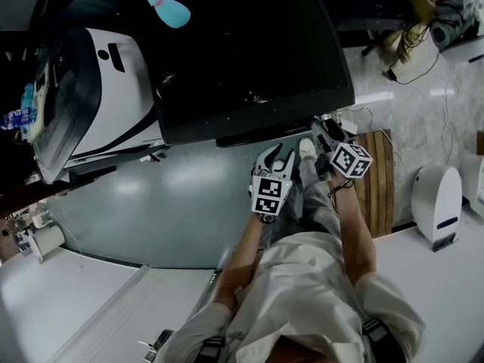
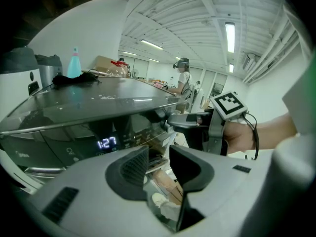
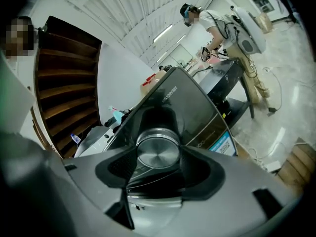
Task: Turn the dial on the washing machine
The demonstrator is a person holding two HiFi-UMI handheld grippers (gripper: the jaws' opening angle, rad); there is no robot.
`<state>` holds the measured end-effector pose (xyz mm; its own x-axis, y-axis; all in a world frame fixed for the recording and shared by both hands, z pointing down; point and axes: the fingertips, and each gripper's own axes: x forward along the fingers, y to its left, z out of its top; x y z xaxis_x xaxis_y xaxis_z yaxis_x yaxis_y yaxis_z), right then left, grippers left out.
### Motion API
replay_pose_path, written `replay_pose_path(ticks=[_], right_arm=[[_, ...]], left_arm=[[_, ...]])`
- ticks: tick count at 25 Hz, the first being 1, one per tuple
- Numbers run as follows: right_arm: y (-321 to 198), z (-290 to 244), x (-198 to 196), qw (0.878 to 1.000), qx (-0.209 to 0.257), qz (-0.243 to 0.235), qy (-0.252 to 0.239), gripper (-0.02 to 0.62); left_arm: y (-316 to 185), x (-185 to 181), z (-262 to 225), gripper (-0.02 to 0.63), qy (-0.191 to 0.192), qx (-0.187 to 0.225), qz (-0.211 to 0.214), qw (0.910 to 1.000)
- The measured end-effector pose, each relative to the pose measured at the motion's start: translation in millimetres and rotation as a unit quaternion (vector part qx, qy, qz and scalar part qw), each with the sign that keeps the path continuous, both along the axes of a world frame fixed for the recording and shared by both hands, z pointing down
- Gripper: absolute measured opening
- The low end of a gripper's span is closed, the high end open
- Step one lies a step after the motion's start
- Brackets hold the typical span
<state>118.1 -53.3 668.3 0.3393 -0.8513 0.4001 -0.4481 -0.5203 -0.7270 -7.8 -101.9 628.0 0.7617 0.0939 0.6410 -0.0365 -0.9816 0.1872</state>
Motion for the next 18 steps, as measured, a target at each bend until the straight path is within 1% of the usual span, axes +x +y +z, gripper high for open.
replay_pose_path(ticks=[9, 13, 18], right_arm=[[1.8, 0.7, -0.4, 1.000, -0.009, 0.006, 0.003, 0.280], [4.8, 3.6, -2.2, 1.000, -0.029, 0.004, 0.010, 0.307], [10.1, 3.0, -6.4, 0.998, -0.058, -0.005, 0.024, 0.305]], left_arm=[[-0.4, 1.5, -2.8, 0.138, 0.003, 0.002, 0.002, 1.0000], [-0.4, 1.6, -4.9, 0.138, 0.006, 0.004, 0.005, 1.0000], [-3.9, 4.3, -11.6, 0.138, 0.013, 0.007, 0.004, 0.9999]])
